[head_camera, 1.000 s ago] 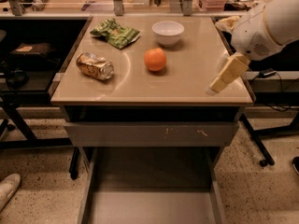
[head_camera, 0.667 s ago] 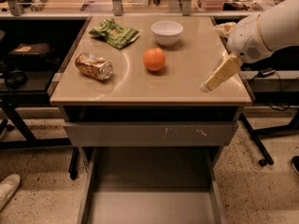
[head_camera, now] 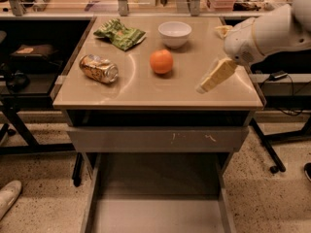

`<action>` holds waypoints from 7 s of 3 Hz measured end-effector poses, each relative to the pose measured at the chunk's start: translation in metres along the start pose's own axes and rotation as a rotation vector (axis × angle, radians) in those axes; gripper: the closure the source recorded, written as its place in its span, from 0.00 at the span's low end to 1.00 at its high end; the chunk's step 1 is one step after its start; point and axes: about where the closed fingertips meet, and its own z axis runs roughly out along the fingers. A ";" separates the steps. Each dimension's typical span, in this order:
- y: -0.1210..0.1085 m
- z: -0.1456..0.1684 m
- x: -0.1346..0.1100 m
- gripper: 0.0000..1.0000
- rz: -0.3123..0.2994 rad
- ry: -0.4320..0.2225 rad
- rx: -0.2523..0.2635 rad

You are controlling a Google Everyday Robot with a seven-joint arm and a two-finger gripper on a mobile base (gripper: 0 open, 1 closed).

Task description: Place orange into middle drawer

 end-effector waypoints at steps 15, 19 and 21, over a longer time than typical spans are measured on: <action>0.000 0.102 -0.041 1.00 0.070 -0.277 -0.216; 0.157 -0.015 0.030 1.00 -0.049 -0.329 -0.035; 0.168 -0.006 0.040 1.00 -0.047 -0.291 -0.047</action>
Offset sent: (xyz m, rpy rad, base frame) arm 0.0933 0.0477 -0.0298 0.1493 -0.0341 -0.0237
